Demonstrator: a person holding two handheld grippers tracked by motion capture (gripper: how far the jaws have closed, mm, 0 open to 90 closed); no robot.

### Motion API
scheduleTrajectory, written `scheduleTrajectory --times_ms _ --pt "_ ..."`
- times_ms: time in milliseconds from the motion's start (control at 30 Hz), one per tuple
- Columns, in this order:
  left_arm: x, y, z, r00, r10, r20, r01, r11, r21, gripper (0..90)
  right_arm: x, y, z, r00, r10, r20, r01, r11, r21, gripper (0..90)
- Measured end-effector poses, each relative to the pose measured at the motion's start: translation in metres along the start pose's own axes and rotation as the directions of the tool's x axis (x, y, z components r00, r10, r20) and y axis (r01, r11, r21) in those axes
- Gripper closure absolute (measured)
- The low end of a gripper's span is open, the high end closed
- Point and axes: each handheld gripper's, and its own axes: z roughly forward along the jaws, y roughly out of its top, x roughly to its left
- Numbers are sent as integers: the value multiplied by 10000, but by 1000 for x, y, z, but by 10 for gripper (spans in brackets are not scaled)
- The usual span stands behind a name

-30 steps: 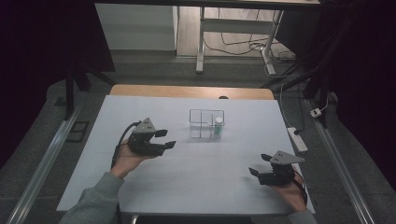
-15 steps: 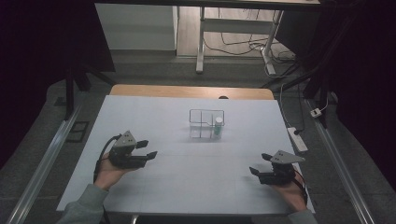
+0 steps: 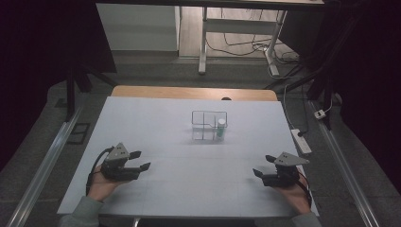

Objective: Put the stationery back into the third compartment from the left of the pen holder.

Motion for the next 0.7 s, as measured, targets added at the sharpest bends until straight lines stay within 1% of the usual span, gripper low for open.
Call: scheduleTrajectory --times_ms 400,700 --pt "-1 -4 -3 10000 30 -77 -30 10000 27 376 0 0 0 10000 -25 7 25 10000 16 223" --pt "-1 -5 -1 9998 113 -135 -111 9998 180 359 1 1 -1 10000 9 -53 -10 9998 -206 225"
